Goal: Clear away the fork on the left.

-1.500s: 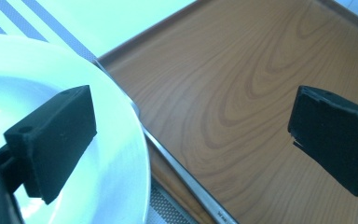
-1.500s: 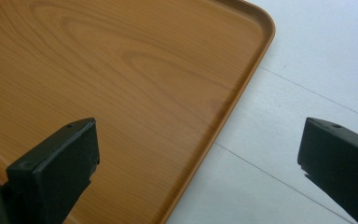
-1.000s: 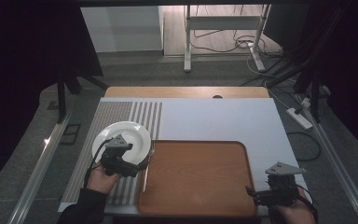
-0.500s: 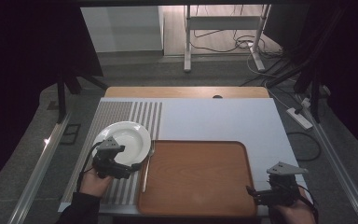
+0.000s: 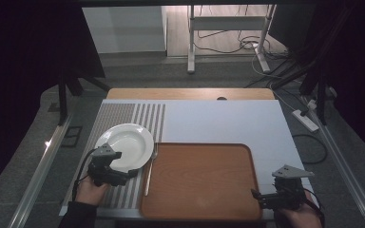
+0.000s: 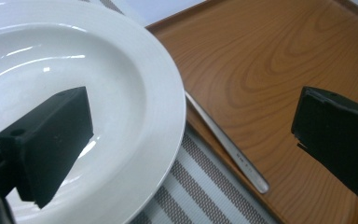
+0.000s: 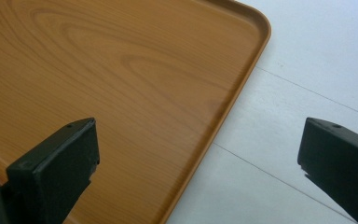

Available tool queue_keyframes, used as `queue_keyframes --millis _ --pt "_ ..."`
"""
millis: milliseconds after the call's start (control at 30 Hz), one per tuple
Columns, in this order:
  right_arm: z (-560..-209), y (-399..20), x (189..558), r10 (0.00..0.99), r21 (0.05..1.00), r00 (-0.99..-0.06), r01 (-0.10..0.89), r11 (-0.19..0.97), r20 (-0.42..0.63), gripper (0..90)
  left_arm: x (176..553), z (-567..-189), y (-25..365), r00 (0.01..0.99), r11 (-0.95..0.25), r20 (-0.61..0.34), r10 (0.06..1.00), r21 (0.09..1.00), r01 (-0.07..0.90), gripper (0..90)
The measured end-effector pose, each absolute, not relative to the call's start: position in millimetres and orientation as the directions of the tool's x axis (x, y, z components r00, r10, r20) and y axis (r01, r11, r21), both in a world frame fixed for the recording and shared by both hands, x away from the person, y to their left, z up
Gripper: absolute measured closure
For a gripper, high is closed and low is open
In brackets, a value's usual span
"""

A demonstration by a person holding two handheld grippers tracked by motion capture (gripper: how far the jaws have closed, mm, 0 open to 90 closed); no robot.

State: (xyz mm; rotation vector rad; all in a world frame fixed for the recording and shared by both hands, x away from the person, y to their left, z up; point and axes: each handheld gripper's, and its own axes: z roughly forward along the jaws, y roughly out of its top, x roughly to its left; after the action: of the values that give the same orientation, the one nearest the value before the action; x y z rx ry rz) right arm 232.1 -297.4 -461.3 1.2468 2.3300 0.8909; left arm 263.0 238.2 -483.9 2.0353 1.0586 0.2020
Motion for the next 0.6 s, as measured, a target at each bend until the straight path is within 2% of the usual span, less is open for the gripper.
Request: queue_keyframes --millis 600 --pt "-461 -299 231 0.839 0.678 -0.544 0.614 0.404 -0.007 0.0 239 -491 266 0.586 -0.275 -0.222 0.779 0.72 0.637 0.0"
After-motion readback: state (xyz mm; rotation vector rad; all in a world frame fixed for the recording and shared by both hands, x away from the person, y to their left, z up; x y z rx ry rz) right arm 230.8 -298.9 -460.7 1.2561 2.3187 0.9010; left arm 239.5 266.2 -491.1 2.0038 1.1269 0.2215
